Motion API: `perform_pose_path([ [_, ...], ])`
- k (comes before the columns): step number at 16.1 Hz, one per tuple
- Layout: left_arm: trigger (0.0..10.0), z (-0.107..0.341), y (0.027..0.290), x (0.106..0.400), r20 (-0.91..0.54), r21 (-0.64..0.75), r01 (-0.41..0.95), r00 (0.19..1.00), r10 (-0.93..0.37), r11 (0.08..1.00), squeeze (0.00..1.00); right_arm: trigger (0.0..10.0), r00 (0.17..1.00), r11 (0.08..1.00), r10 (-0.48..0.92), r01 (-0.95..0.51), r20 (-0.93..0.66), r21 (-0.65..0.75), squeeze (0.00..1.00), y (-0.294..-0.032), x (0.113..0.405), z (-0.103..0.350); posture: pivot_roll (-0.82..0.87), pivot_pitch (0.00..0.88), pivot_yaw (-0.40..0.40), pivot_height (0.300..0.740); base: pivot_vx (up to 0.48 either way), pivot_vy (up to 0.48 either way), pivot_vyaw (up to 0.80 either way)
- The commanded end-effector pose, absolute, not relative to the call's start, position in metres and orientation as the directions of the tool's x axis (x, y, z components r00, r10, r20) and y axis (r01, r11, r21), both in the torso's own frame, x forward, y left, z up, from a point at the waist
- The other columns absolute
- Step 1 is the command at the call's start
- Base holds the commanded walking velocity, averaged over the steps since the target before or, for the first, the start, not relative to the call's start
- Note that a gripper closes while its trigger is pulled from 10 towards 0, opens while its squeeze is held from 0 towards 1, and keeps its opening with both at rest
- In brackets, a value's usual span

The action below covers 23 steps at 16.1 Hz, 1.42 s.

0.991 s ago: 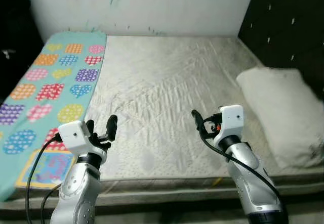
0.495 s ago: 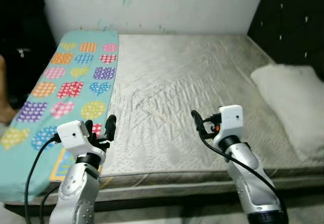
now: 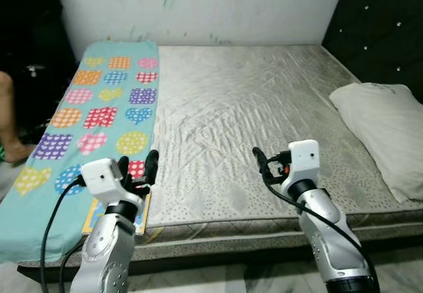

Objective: Clean up the room

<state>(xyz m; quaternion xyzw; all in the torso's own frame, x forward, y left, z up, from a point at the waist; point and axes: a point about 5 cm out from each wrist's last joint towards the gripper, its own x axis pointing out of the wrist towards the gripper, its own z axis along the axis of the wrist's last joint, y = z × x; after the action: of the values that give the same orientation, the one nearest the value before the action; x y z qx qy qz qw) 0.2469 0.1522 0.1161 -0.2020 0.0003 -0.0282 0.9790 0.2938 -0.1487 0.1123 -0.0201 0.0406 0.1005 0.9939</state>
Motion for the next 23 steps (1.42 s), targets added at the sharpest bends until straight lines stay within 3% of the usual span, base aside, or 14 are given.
perform_pose_path([
  [1, 10.0, 0.1203, 0.1507, 0.2469, 0.031, -0.393, 0.071, 0.997, -0.064, 0.917, 0.0, 10.0, 0.979, 0.981, 0.19, -0.193, -0.074, -0.035, 0.0, -0.151, 0.2939, 0.1153, -0.02, 0.031, -0.018, 0.74, 0.401, 0.0, 0.0],
  [10, 10.0, 0.1194, 0.1511, 0.2471, 0.018, -0.392, 0.065, 0.998, -0.063, 0.918, 0.0, 10.0, 0.981, 0.982, 0.18, -0.183, -0.075, -0.037, 0.0, -0.1522, 0.2936, 0.1146, -0.02, 0.036, -0.014, 0.74, 0.373, 0.0, 0.0],
  [15, 10.0, 0.1148, 0.1533, 0.2482, -0.014, -0.392, 0.026, 0.999, -0.034, 0.92, 0.0, 10.0, 0.982, 0.983, 0.172, -0.176, -0.079, -0.045, 0.0, -0.1549, 0.293, 0.1133, -0.02, 0.038, -0.015, 0.74, 0.0, 0.0, 0.0],
  [23, 10.0, 0.1142, 0.1522, 0.2474, -0.023, -0.404, 0.017, 0.999, -0.029, 0.914, 0.0, 10.0, 0.98, 0.981, 0.182, -0.187, -0.083, -0.049, 0.0, -0.1547, 0.2931, 0.1133, -0.02, 0.041, -0.019, 0.74, 0.0, 0.48, 0.0],
])
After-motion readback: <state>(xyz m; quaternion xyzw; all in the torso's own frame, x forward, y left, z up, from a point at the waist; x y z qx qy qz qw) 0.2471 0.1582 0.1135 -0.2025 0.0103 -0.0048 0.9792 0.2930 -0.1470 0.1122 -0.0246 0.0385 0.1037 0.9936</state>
